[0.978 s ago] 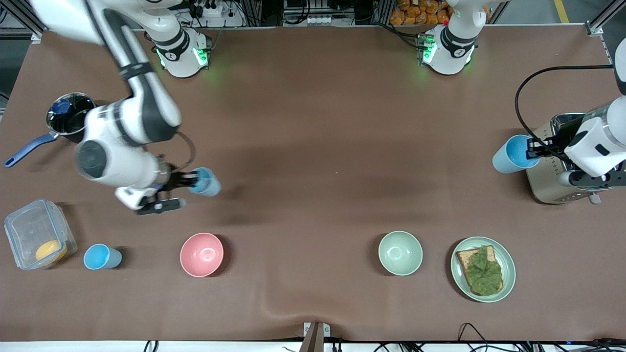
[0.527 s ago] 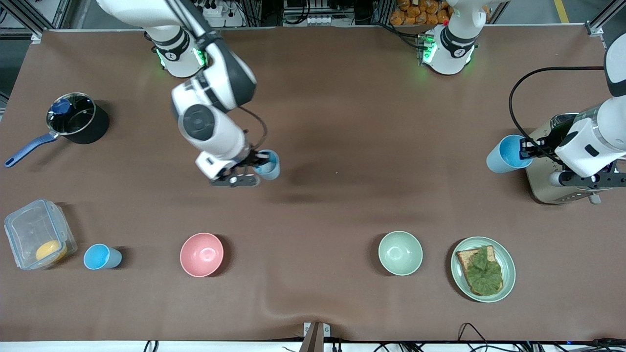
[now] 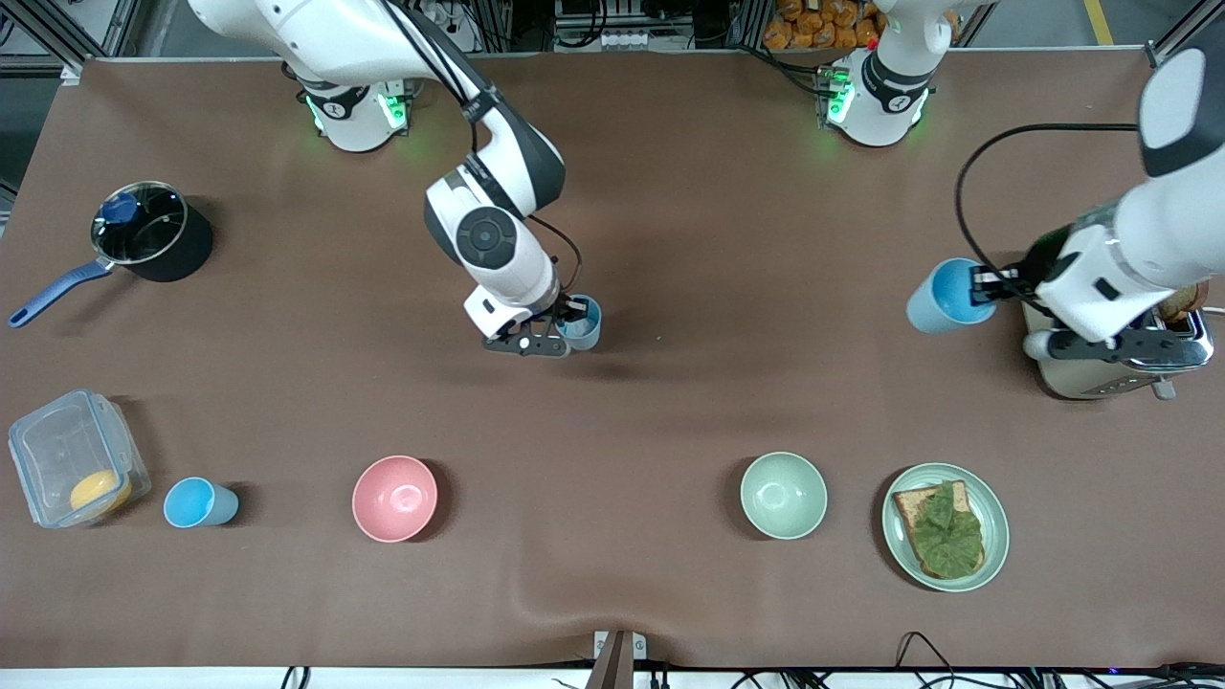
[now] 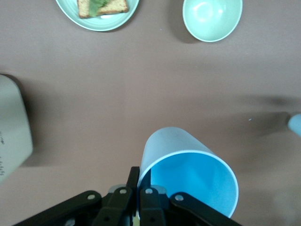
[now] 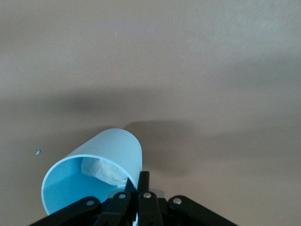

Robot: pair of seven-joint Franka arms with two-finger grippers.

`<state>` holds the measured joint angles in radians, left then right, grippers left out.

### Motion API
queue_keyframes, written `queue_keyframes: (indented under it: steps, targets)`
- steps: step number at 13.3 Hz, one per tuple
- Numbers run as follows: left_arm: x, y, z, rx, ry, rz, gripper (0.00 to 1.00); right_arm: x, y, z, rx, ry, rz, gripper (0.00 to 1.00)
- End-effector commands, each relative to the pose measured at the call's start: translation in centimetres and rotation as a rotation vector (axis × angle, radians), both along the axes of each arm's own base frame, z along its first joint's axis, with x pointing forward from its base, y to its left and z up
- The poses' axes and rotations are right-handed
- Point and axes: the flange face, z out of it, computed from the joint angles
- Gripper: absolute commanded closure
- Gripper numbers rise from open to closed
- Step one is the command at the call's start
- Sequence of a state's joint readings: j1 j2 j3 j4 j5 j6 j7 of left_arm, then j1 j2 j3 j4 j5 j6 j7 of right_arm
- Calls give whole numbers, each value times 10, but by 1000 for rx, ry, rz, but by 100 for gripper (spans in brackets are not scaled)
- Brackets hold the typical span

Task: Stack blue cups with both arms
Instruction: 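Carry the right cup to table center while the left gripper follows, then release the cup at center with the right gripper and withdraw it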

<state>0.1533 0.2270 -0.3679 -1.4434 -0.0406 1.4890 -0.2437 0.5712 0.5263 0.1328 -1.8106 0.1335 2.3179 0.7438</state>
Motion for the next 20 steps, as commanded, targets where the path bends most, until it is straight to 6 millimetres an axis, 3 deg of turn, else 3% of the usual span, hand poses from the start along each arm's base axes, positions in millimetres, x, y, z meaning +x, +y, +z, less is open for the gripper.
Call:
queue_keyframes:
  steps: [1, 3, 4, 5, 6, 8, 10, 12, 14, 16, 18, 20]
  targets:
    - [-6, -24, 5, -18, 17, 16, 100, -5, 9, -12, 0, -2, -44, 100]
    - [-9, -38, 3, -28, 23, -13, 100, -3, 6, -13, 0, -2, -52, 98]
    - [-11, -51, 2, -35, 21, -34, 100, 1, 1, -13, -2, 0, -57, 69]
    - [-12, -66, 2, -48, 10, -58, 100, 2, 0, -11, -2, 0, -60, 17]
    - [-6, -77, -2, -71, -27, -62, 100, 4, -1, -8, 0, -3, -61, 0]
    - [-8, -110, -8, -85, -48, -63, 100, 8, -5, 2, 3, -7, -70, 0]
    - [-11, -147, -22, -110, -39, -10, 100, 24, -21, 33, -7, 10, -92, 0]
    - [-9, -174, -42, -173, -13, -9, 100, 51, -53, 74, -26, 56, -92, 0]
    - [-13, -213, -73, -189, -14, -65, 100, 75, -90, 120, -22, 69, -79, 0]
    - [-21, -266, -118, -196, -51, -149, 100, 88, -127, 155, -6, 36, -84, 0]
    - [-39, -313, -152, -185, -55, -200, 100, 97, -171, 176, 0, 31, -66, 0]
    - [-48, -324, -160, -171, -46, -212, 100, 97, -206, 204, -2, 35, -86, 0]
